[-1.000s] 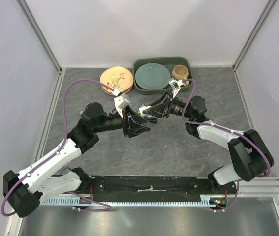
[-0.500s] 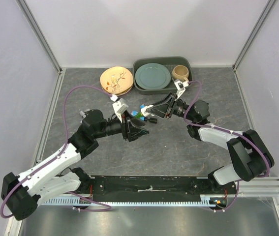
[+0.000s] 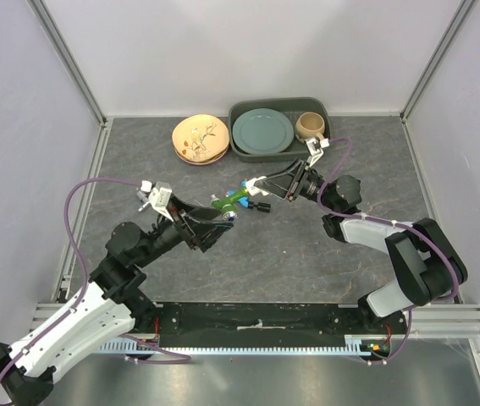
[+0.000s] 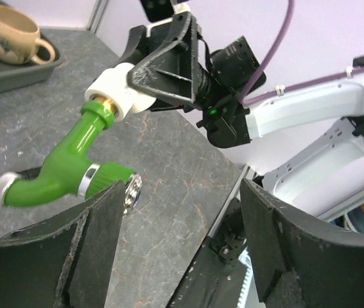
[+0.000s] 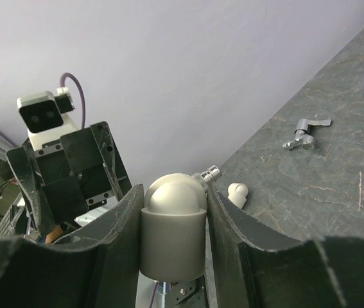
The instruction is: Install the water faucets
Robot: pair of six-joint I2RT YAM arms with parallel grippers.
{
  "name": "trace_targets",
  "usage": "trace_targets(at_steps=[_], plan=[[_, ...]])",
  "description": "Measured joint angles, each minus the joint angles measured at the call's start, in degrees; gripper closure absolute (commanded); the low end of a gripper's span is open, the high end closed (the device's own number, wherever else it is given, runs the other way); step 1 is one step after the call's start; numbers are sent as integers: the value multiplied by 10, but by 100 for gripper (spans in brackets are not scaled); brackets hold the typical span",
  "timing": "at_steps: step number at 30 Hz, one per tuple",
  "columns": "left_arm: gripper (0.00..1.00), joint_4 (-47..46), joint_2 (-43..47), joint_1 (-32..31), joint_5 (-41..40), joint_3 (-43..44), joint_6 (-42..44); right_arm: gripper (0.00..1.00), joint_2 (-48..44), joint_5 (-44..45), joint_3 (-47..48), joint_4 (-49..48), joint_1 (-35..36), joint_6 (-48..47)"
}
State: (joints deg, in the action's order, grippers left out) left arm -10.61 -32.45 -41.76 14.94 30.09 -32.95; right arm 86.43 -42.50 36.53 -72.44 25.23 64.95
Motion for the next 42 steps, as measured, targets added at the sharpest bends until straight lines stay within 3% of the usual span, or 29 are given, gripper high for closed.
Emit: trace_targets(at_steps=[7, 12, 19, 30, 33, 42], plan=[[16, 16, 31, 0, -75, -54, -116, 100, 0, 21, -10, -4, 0, 4], [15, -7, -11, 0, -88, -90, -186, 100, -2, 28, -16, -4, 0, 5], [15, -100, -101, 0, -83, -90, -237, 100, -9, 34, -22, -4, 0, 9], [16, -226, -141, 0, -78, -90, -276, 100, -14, 38, -24, -5, -1, 13], [19, -229, -150, 0, -78, -90, -277, 100, -15, 38, -24, -4, -1, 16], [52, -229, -162, 1, -84, -90, -266, 100, -28, 38, -29, -4, -1, 26]])
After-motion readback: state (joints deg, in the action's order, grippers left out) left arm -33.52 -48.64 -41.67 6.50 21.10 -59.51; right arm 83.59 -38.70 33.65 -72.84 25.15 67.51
